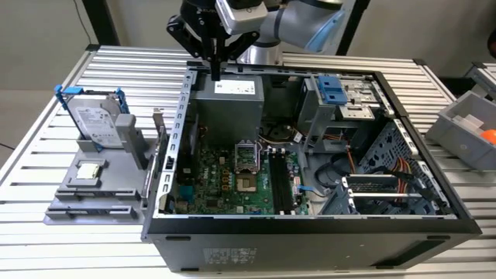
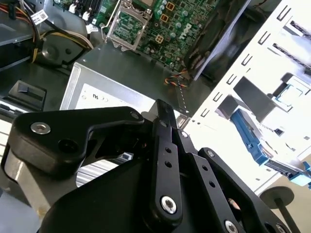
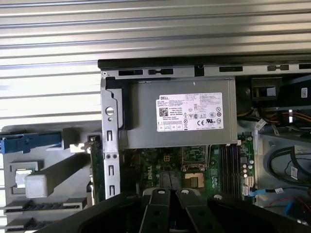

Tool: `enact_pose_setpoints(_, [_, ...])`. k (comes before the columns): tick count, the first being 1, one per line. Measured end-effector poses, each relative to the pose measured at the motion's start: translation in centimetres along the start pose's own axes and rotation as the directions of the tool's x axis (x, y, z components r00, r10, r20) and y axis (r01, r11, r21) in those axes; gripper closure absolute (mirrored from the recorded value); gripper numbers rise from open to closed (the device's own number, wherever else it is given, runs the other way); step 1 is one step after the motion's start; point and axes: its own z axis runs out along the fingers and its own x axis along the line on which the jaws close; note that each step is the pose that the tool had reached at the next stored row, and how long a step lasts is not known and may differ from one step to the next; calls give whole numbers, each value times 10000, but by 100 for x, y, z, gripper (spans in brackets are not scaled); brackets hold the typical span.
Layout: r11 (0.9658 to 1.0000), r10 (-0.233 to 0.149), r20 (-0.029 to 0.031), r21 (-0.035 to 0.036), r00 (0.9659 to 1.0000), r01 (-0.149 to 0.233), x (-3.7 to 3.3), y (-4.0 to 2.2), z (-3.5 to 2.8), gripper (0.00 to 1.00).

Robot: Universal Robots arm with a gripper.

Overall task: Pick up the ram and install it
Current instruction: 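Reach for the ram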

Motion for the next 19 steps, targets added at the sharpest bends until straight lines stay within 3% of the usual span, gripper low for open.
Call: enact_pose_setpoints(19, [9998,-185,-27,-3,9998,185,122,-9,0,100])
